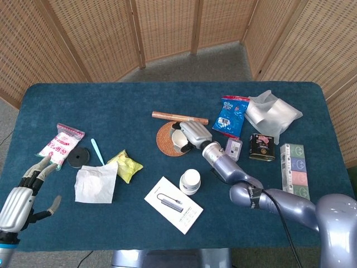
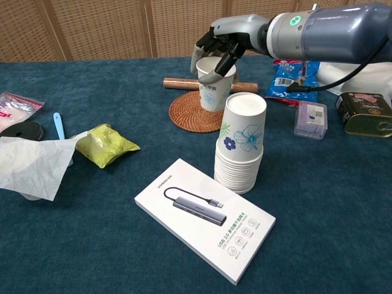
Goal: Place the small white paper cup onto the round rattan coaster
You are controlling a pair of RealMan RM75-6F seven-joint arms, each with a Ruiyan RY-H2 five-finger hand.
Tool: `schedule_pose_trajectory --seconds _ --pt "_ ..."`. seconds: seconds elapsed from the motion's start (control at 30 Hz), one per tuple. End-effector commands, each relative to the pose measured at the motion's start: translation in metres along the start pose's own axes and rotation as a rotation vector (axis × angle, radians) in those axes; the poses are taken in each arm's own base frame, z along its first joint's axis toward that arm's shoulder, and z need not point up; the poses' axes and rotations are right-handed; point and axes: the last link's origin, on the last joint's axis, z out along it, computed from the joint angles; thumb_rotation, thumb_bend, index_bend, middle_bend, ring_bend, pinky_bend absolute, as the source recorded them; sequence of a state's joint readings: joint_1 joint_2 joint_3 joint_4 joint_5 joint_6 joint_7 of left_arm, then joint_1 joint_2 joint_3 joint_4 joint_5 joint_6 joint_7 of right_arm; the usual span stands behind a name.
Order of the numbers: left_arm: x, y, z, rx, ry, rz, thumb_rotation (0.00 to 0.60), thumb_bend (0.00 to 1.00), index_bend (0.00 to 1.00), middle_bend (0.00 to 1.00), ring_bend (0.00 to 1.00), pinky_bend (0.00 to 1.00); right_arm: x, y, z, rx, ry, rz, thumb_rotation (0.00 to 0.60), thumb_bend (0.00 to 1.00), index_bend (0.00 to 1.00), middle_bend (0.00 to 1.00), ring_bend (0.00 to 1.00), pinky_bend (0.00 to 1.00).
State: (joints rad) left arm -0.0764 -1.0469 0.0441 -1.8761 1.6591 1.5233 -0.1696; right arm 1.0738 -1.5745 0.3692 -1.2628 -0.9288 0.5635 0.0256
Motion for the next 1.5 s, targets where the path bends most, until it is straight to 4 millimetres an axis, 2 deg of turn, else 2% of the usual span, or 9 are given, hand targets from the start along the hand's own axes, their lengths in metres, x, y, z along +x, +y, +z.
schedule_pose_trajectory --seconds 0.03,0.73,1.23,1.5 --pt "0.0 -0.002 0.0 0.01 0.0 0.002 0.6 0.46 0.09 0.0 0.0 0.0 -0.005 -0.005 0.012 0.004 -0.014 0.004 0.6 0.37 0.41 0.34 0.31 0.64" --pt "0.002 -0.01 0.0 0.06 0.018 0.011 0.6 0.46 0.09 0.0 0.0 0.0 -0.02 -0.009 0.061 -0.04 -0.044 0.016 0.6 0.36 0.41 0.34 0.31 0.62" --pt "0.001 -0.012 0.002 0.069 0.014 0.012 0.6 0.46 0.09 0.0 0.0 0.0 -0.015 0.0 0.071 -0.066 -0.029 -0.004 0.6 0.36 0.4 0.33 0.3 0.59" --pt "0.001 -0.011 0.002 0.065 0.013 0.014 0.6 0.46 0.09 0.0 0.0 0.0 -0.011 0.004 0.069 -0.066 -0.028 -0.004 0.6 0.37 0.35 0.31 0.25 0.46"
